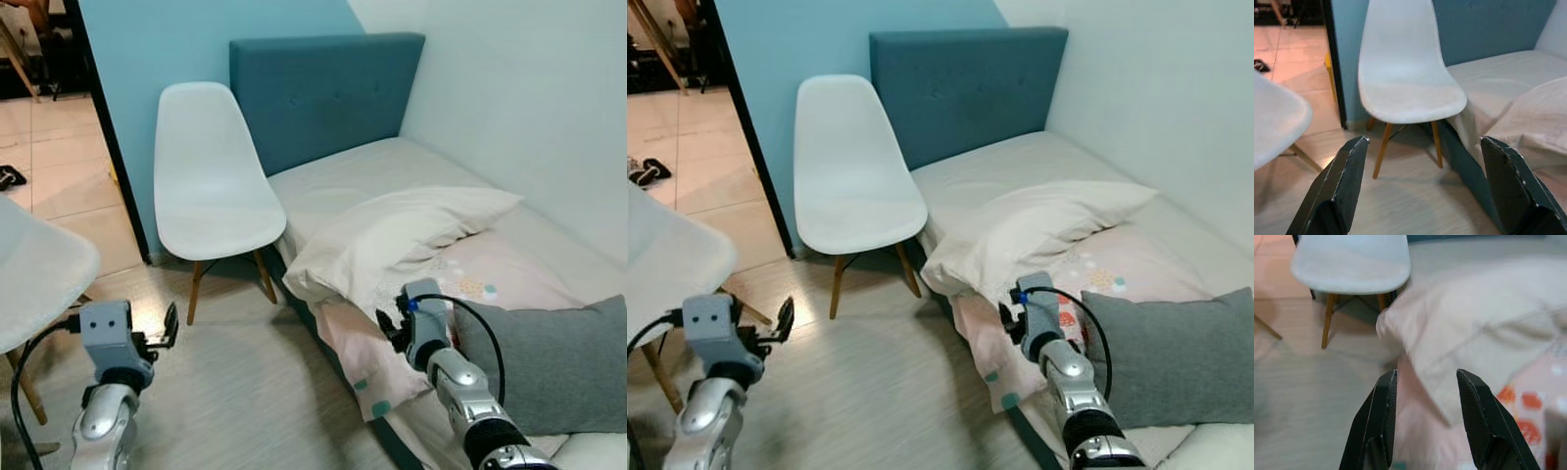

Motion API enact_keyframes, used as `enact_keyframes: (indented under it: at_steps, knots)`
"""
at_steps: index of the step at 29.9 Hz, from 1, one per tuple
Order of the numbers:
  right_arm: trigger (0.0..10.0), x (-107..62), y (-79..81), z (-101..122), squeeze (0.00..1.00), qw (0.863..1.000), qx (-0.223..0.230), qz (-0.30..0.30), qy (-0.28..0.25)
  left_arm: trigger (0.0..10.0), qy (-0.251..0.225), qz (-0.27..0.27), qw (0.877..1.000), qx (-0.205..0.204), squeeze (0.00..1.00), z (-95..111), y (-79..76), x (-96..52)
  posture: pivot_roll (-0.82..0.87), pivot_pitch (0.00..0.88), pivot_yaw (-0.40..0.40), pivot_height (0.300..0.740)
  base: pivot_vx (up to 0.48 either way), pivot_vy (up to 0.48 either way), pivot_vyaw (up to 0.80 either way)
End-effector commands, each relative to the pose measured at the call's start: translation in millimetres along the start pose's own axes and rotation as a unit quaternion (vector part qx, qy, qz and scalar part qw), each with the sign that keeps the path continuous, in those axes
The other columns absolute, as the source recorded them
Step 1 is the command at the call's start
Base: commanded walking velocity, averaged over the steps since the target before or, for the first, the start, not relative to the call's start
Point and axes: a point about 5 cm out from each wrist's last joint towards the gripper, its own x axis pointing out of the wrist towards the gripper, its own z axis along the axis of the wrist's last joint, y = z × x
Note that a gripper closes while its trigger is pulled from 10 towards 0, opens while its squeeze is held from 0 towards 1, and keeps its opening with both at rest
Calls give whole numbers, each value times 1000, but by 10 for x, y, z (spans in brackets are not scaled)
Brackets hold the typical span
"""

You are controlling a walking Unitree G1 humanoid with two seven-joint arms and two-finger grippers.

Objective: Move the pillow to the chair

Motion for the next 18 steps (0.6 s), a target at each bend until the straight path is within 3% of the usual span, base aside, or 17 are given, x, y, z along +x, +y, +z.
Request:
enact_keyframes:
  at_steps: [1, 6, 9, 13, 17, 18]
  knots:
    - [10000, 39, 0, 134, 0, 999, -31, 4, -28, 10000, 5, -16, 1000, -11, 0, 28, -97, 10, 23, 0, -83, 740, 0, 0, 0]
    - [10000, 52, -103, 137, 0, 1000, 2, -11, -8, 10000, -7, -42, 999, -23, 0, 111, -238, 57, 7, 0, -76, 740, 0, 0, 0]
    - [10000, 42, -261, 93, 0, 998, 47, -46, 22, 10000, -6, -67, 997, -31, 0, 137, -349, 85, -6, 0, -74, 740, 0, 0, -800]
    - [10000, 55, -410, 148, 0, 993, 72, -90, 30, 10000, -1, -59, 998, -27, 0, 162, -338, 119, -13, 0, -69, 740, 0, 0, -800]
    - [10000, 165, -379, 466, 0, 992, 93, -80, -24, 10000, 18, -41, 998, 40, 0, 197, -274, 145, -15, 0, -75, 740, 0, 0, -800]
    - [10000, 165, -379, 466, 0, 992, 93, -80, -24, 10000, 18, -41, 998, 40, 0, 197, -274, 145, -15, 0, -75, 740, 0, 0, -800]
